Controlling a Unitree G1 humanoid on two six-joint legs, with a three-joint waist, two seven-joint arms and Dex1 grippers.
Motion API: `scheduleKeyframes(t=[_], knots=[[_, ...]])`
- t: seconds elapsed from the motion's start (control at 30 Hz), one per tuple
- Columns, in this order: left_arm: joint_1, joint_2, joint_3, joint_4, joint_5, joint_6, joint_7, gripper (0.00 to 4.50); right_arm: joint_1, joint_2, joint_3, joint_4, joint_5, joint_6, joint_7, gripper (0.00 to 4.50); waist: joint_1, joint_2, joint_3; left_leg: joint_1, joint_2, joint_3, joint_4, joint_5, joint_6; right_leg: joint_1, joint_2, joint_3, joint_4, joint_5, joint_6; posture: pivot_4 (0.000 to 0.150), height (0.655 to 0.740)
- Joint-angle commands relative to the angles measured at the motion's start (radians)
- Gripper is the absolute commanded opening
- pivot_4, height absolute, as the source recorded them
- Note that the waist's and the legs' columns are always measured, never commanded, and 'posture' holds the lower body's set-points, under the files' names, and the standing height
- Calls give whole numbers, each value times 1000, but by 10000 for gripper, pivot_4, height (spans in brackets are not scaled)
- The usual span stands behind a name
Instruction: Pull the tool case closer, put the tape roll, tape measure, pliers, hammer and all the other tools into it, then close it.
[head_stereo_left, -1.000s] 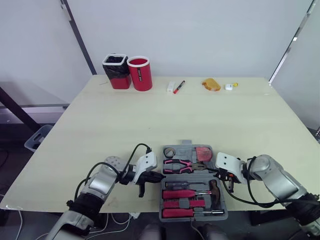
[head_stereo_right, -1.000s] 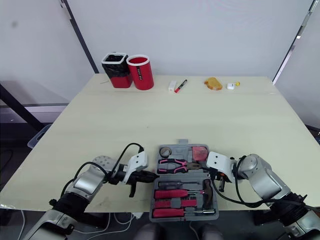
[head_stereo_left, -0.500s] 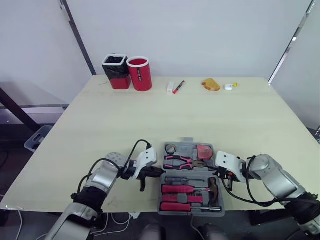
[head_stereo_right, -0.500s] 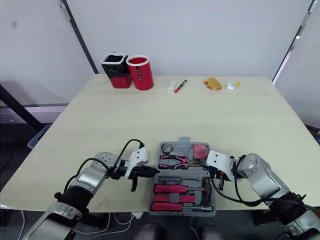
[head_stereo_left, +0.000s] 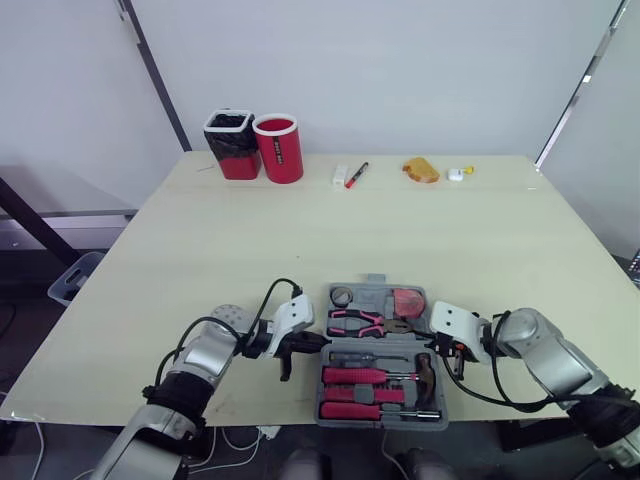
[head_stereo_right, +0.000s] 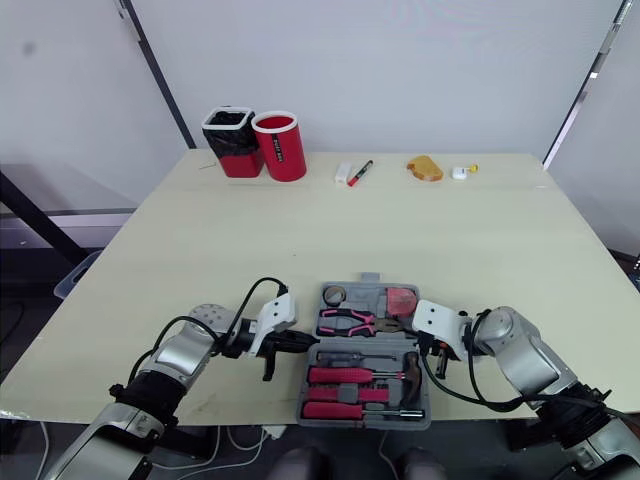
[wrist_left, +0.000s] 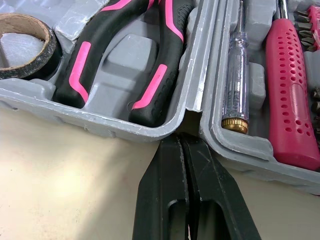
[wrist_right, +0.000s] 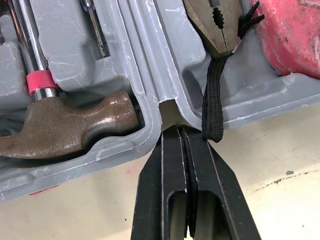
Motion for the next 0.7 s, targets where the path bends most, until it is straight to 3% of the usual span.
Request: scheduleKeyframes(t=[0.03, 0.7], knots=[[15, -5, -19, 27, 47, 14, 53, 657, -24, 16, -22, -5, -5, -30, -26, 67, 0, 0, 0, 0, 0, 0, 0, 0, 0, 0, 0, 0, 0, 0, 0, 1500, 7400], [3, -6, -16, 60, 55, -1, 79, 657, -33, 36, -30, 24, -12, -61, -52, 67, -1, 0, 0, 0, 0, 0, 0, 0, 0, 0, 0, 0, 0, 0, 0, 1500, 7400]])
